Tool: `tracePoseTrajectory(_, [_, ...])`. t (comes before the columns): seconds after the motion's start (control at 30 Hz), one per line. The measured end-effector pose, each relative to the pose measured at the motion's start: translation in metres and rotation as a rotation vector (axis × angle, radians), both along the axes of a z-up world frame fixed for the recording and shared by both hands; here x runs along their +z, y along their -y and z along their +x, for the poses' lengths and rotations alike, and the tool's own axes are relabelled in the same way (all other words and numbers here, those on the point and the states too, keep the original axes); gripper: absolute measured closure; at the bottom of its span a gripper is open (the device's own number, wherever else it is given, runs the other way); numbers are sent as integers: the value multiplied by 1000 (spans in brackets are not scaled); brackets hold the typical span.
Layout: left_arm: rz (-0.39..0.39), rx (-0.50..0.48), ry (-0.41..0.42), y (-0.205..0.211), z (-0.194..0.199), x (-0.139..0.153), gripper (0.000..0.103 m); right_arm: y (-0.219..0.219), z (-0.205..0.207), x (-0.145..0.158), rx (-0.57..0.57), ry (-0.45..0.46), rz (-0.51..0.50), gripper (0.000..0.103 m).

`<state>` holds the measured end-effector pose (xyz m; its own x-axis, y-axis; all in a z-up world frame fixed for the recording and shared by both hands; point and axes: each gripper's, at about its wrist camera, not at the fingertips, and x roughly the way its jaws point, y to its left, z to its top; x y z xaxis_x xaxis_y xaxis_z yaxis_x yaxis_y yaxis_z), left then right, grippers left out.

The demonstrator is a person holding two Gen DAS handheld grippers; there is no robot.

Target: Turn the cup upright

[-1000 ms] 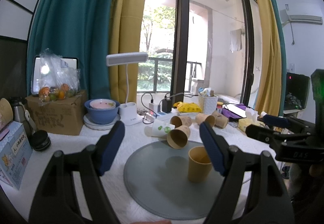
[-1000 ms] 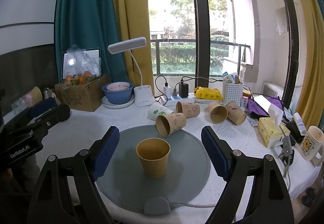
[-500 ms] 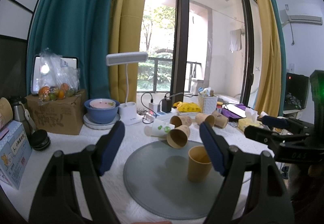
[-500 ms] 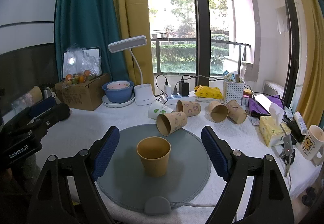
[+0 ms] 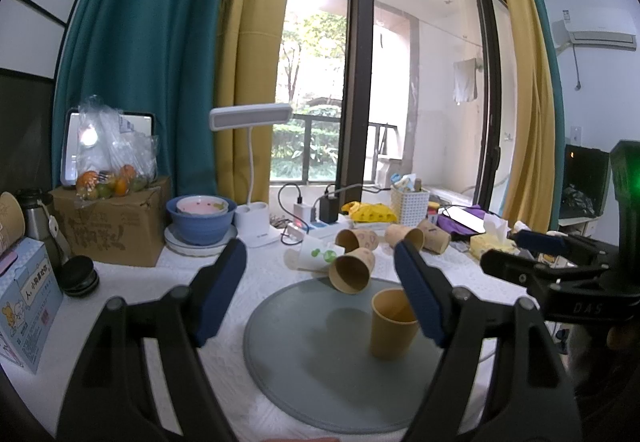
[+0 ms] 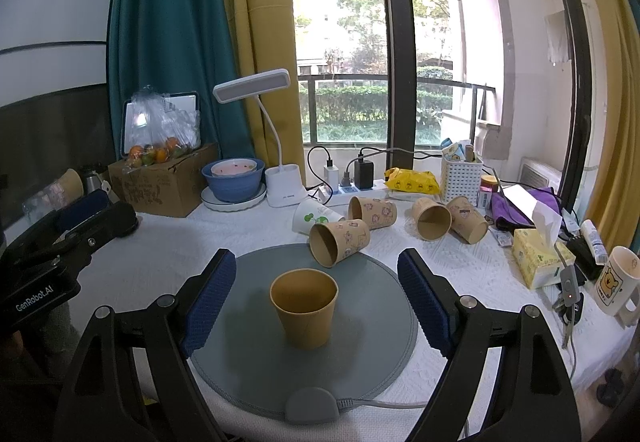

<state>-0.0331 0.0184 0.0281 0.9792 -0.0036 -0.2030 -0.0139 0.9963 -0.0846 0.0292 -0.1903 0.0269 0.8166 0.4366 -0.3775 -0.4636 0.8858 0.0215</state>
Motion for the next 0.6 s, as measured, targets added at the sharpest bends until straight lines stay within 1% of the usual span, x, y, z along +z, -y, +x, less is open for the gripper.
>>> tracePoseTrajectory(0.47, [-1,-4,3,3,-1,-1,26,0,0,0,0,0,-1,18])
tracePoseTrajectory(0.6, [-34,-16,-7,3,0,-4,26,-1,0,0,1,0,-2,18])
